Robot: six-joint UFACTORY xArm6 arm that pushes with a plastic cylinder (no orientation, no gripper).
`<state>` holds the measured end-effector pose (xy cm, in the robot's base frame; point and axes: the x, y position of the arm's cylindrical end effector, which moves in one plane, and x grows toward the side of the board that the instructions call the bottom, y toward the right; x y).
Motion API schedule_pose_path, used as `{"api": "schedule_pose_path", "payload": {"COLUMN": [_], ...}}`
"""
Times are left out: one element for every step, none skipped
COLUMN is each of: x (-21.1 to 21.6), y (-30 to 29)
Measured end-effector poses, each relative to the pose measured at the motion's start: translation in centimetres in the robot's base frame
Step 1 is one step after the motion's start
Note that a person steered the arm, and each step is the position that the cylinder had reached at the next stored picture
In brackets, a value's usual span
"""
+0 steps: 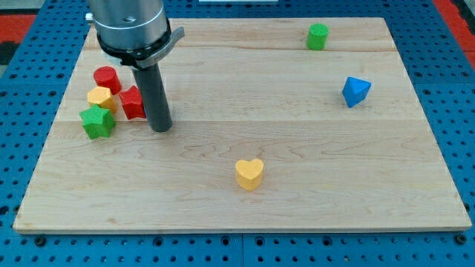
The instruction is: Move yellow heart at the bottom of blue cube
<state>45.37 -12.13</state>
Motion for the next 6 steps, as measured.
{"api": "schedule_pose_path", "payload": {"x": [-0.1, -2.1, -1.6, 2.7, 8.5, 9.3], "y": [2.0, 7.3, 15.3, 21.9, 21.8, 14.8]}}
